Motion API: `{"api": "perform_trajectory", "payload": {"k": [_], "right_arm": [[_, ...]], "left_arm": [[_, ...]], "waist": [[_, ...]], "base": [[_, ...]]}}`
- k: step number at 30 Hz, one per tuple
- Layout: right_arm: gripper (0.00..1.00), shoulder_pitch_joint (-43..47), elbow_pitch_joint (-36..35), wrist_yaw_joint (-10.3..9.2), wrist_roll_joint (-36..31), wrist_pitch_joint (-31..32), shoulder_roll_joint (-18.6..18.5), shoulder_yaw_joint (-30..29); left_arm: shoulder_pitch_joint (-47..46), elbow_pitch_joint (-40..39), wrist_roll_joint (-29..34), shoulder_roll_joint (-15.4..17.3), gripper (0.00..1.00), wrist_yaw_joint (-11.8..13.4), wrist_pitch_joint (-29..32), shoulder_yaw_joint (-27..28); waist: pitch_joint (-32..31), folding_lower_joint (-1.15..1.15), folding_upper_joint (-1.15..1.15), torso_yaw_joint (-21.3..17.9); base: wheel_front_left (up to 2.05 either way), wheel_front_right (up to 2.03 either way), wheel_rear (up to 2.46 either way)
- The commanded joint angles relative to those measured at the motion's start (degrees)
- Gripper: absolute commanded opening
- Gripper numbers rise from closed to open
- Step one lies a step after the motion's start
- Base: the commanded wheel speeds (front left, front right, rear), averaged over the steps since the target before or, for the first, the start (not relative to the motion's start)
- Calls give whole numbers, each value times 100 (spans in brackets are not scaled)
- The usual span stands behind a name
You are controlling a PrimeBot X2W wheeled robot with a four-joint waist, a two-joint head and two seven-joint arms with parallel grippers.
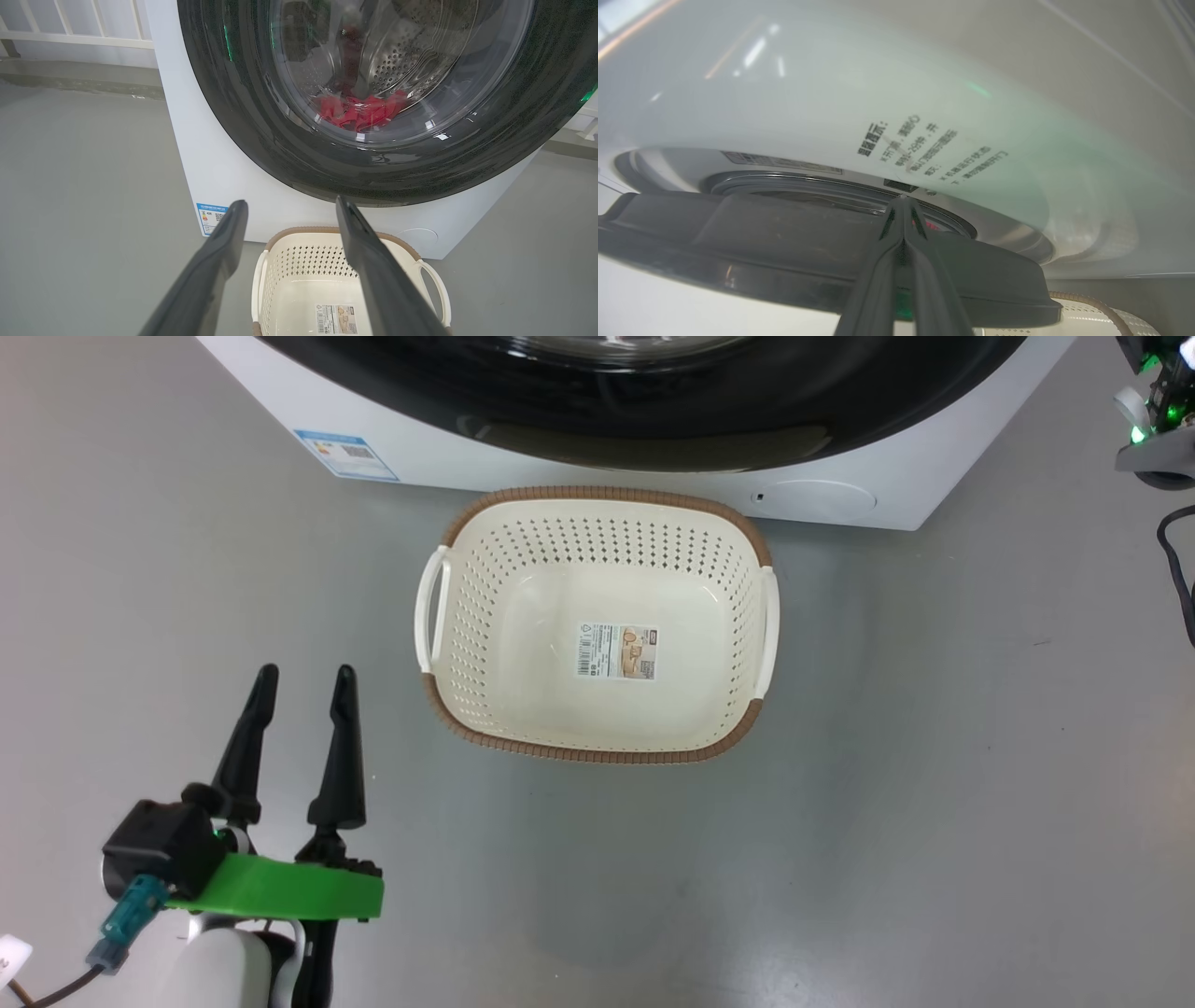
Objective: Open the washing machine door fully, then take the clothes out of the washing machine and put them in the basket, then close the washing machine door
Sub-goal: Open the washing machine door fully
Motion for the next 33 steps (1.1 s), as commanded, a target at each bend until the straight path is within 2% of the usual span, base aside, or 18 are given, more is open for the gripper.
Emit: {"api": "perform_trajectory", "payload": {"k": [1,18,33], "right_arm": [[0,-95,-115,9,-29,44,79,44],[0,-161,169,9,38,524,277,226],[0,723,-197,9,350,973,473,201]], "left_arm": [[-72,-103,-53,121,100,-18,-47,158],[-31,-3,-98,94,100,-18,-47,136],[225,81,-37,143,100,-18,-47,240]], "waist": [[18,0,0,16],[-87,0,0,48],[-611,0,0,-165]], "base": [[0,0,0],[0,0,0],[0,0,0]]}}
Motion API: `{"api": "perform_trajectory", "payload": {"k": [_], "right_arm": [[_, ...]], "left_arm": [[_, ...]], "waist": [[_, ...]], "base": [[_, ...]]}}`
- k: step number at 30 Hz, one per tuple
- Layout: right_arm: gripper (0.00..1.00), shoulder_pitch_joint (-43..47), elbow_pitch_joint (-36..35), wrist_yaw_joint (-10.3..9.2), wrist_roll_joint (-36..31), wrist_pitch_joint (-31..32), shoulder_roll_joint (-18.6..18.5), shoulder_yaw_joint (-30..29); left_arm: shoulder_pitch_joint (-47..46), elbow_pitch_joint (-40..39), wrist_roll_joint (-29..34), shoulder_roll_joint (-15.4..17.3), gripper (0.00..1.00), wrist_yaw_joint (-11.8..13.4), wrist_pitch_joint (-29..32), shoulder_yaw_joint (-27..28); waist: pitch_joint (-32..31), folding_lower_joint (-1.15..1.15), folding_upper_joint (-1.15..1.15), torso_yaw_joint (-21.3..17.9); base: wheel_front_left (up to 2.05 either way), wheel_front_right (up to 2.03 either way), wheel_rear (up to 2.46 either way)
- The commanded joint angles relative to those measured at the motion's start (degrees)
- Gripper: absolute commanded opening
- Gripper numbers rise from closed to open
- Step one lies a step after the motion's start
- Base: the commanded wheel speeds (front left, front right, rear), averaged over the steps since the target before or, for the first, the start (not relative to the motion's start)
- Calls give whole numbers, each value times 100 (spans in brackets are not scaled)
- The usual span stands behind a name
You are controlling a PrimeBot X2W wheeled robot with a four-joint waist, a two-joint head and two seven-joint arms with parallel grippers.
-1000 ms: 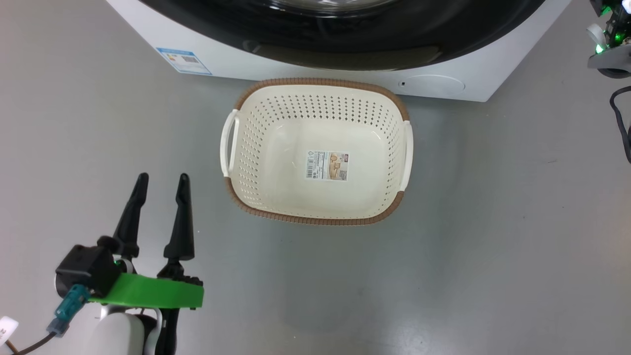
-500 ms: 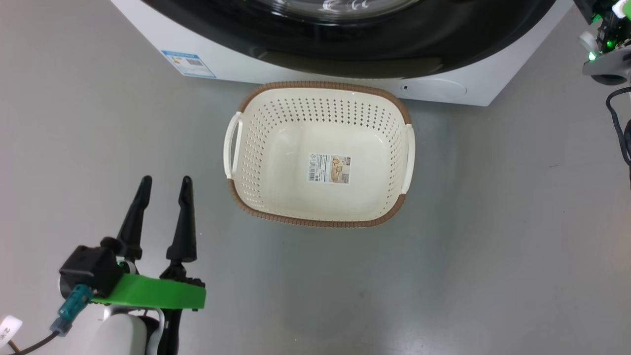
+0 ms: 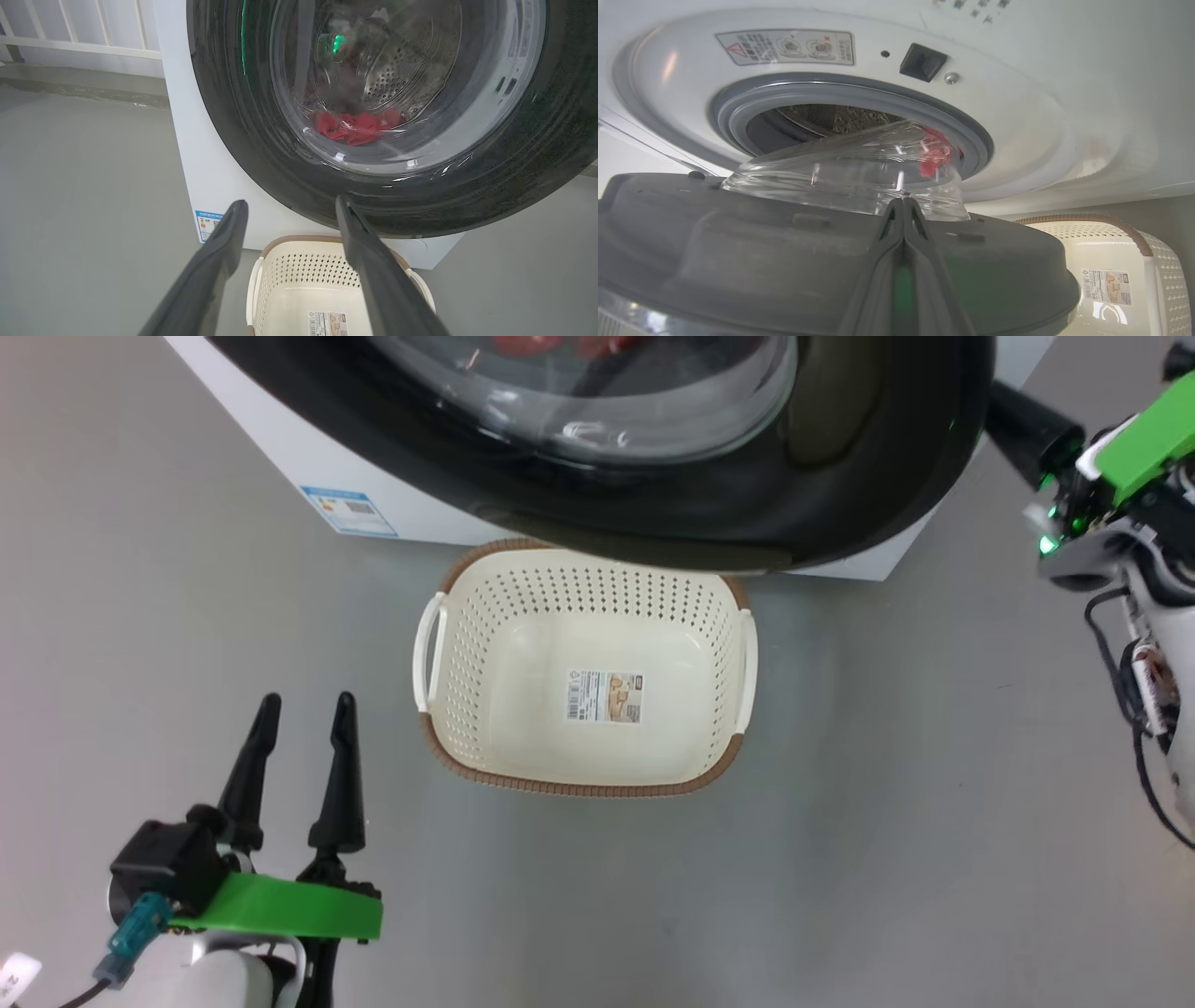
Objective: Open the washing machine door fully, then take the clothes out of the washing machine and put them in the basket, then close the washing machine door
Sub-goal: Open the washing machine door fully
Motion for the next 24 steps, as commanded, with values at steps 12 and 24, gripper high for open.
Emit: {"api": "perform_trajectory", "payload": {"k": [12,24], "right_arm": [[0,827,-634,44,166,520,314,138],[0,1467,-1008,44,216,936,496,305]], "left_arm": [[393,-13,32,254,100,-18,-47,279],[775,40,54,320,100,-18,-47,367]], "waist": [[-646,0,0,-178],[-1229,0,0,-103]], "base": [[0,0,0],[0,0,0]]}}
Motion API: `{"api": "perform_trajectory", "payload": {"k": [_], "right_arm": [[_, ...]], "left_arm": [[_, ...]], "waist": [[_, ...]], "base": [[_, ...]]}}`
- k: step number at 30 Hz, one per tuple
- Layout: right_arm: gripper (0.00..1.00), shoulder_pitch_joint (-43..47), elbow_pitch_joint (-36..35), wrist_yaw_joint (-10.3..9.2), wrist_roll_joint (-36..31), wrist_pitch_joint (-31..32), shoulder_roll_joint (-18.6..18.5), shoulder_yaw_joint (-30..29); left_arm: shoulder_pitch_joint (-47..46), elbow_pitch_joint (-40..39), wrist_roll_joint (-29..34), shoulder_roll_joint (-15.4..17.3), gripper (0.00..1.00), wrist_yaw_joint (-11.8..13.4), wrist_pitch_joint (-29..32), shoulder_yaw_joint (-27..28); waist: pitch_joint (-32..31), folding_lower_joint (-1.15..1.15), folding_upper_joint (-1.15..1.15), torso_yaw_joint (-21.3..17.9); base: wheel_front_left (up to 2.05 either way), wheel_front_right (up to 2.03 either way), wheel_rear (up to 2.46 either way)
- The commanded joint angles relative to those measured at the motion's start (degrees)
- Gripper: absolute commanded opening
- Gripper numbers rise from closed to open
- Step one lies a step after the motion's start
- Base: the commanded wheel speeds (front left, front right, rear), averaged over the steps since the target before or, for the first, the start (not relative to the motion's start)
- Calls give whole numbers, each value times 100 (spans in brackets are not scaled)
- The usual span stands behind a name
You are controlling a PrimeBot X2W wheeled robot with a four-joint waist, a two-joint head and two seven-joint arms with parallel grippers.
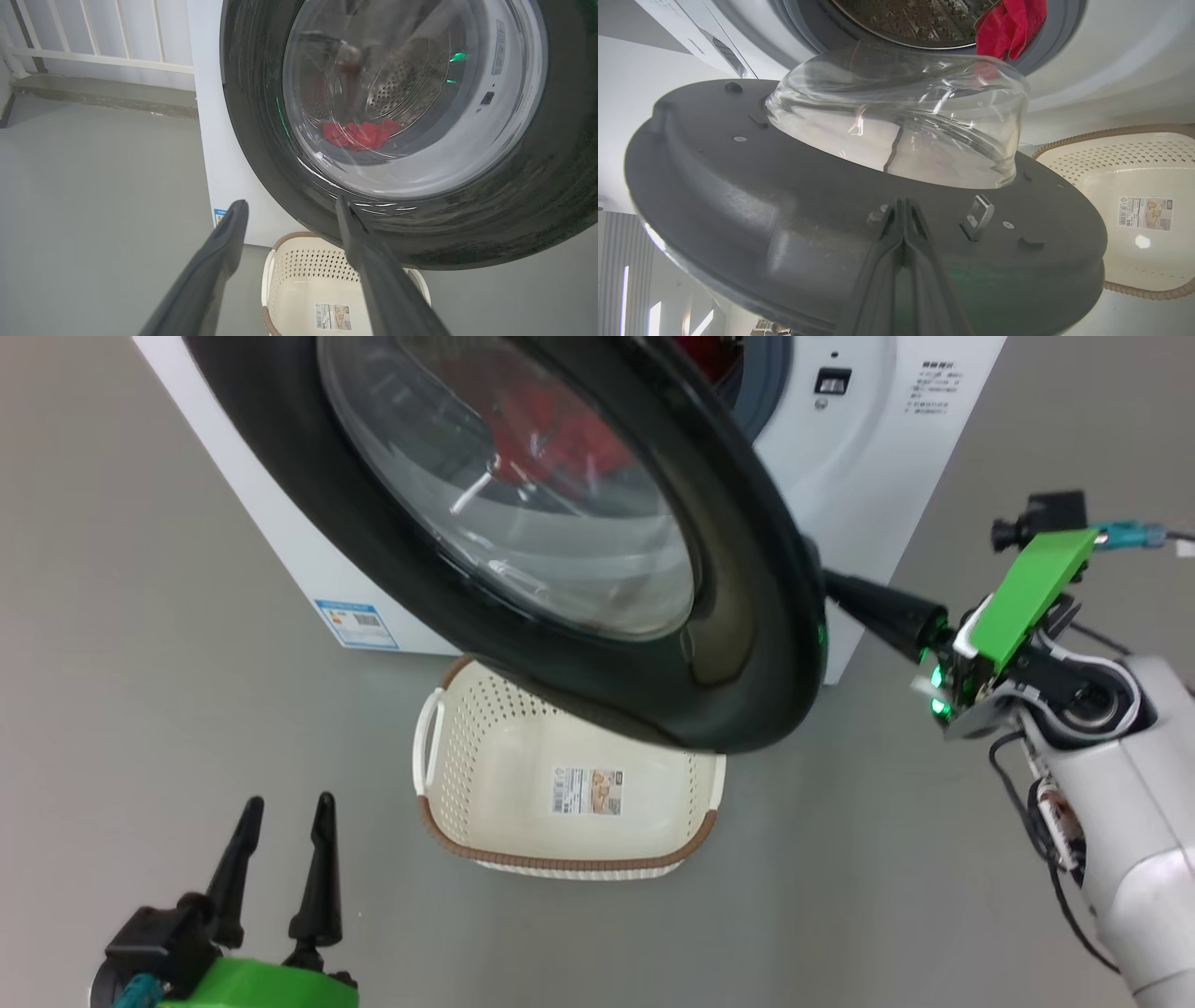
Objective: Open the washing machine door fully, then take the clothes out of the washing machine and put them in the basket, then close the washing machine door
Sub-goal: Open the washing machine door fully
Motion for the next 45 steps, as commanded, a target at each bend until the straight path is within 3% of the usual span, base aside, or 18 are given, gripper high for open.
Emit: {"api": "perform_trajectory", "payload": {"k": [1,22,45], "right_arm": [[0,171,-256,43,123,82,152,90],[0,1068,-793,43,51,397,427,433],[0,1373,-1096,43,141,546,679,604]], "left_arm": [[40,-94,43,140,100,-18,-47,216],[496,-69,92,143,100,-18,-47,338],[581,-47,159,158,100,-18,-47,424]], "waist": [[-211,0,0,70],[-852,0,0,727],[-1013,0,0,1550]], "base": [[0,0,0],[0,0,0],[0,0,0]]}}
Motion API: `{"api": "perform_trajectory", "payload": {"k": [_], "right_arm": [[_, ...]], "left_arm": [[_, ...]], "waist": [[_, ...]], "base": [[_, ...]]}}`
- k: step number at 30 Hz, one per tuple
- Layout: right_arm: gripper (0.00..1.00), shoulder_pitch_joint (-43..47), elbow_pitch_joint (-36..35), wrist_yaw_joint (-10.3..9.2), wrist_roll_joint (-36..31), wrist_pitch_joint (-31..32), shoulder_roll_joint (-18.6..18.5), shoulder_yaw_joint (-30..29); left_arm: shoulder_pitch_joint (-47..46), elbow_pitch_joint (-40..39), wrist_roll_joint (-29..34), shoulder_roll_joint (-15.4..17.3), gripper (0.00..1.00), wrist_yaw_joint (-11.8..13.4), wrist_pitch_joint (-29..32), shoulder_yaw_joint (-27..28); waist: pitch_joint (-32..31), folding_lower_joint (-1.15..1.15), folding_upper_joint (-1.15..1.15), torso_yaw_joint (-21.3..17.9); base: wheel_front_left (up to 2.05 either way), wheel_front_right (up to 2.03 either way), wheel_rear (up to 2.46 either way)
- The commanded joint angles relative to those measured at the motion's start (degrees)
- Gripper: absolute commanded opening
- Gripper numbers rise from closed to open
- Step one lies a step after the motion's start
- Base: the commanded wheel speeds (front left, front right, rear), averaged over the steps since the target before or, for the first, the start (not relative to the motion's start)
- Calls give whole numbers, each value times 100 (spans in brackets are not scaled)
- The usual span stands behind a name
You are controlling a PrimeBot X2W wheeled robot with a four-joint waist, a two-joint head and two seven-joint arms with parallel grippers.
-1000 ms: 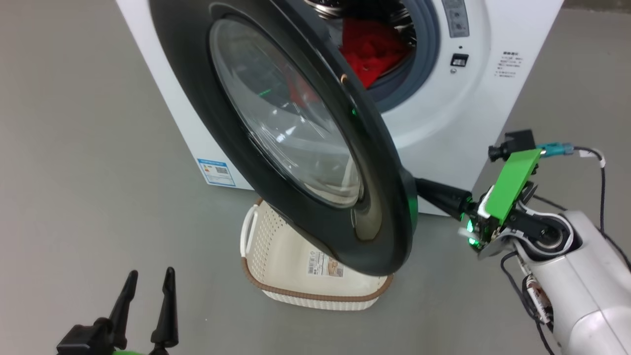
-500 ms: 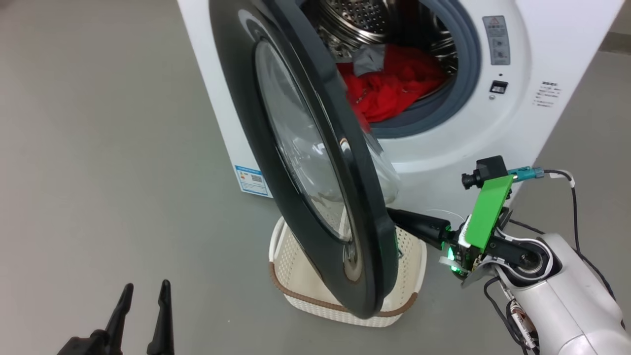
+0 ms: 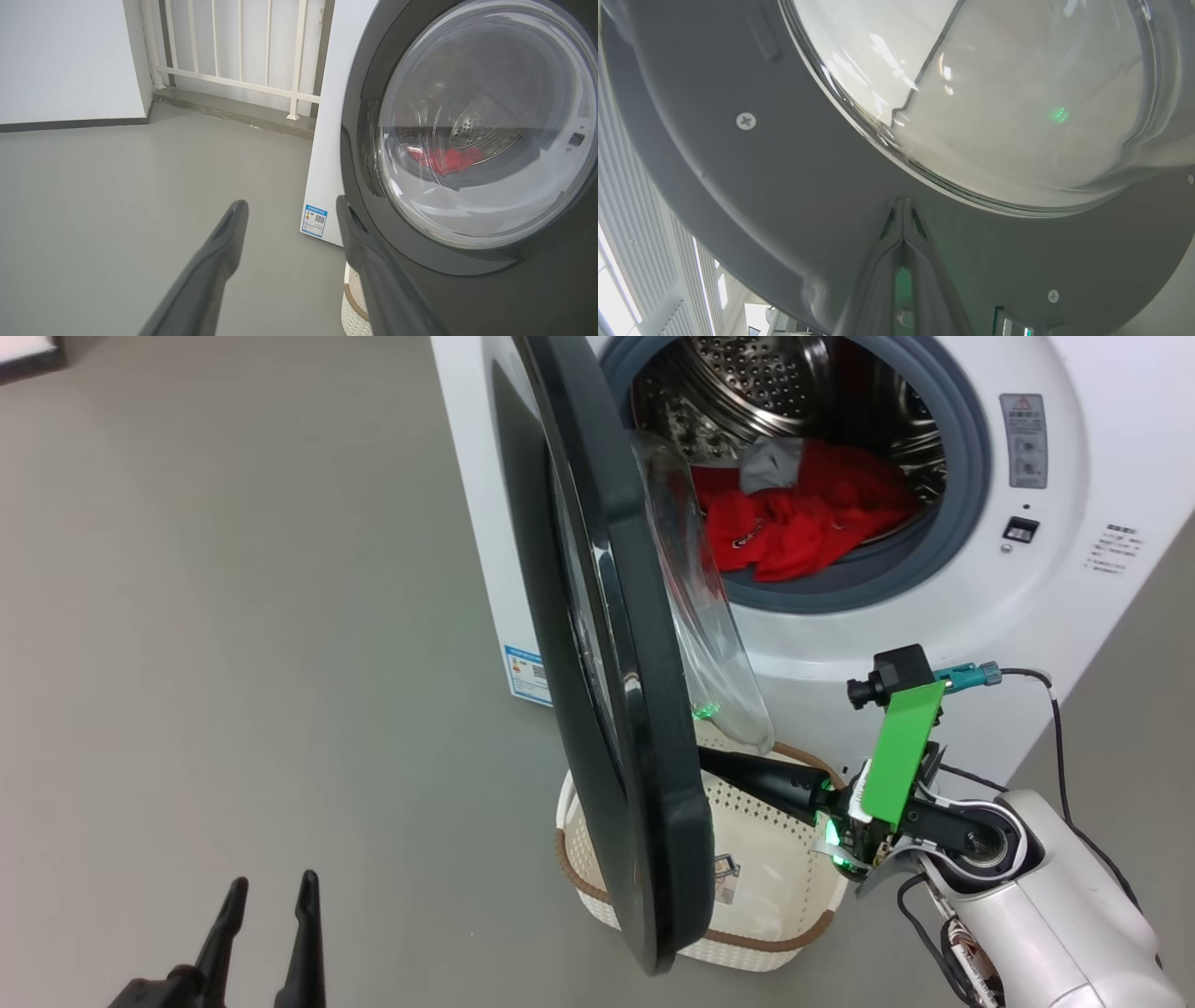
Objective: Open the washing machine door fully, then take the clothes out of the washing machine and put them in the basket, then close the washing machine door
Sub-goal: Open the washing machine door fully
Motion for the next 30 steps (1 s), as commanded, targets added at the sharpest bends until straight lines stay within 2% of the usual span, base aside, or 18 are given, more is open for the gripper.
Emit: {"api": "perform_trajectory", "payload": {"k": [1,14,30], "right_arm": [[0,5,-198,43,49,24,149,84],[0,23,-151,43,24,50,288,171],[0,-196,47,43,-39,17,739,396]], "left_arm": [[-79,-105,48,143,100,-18,-47,196],[-71,-94,51,167,100,-18,-47,209],[-36,-135,71,125,100,-17,-47,330]], "waist": [[-27,0,0,106],[-59,0,0,330],[-43,0,0,515]], "base": [[0,0,0],[0,0,0],[0,0,0]]}}
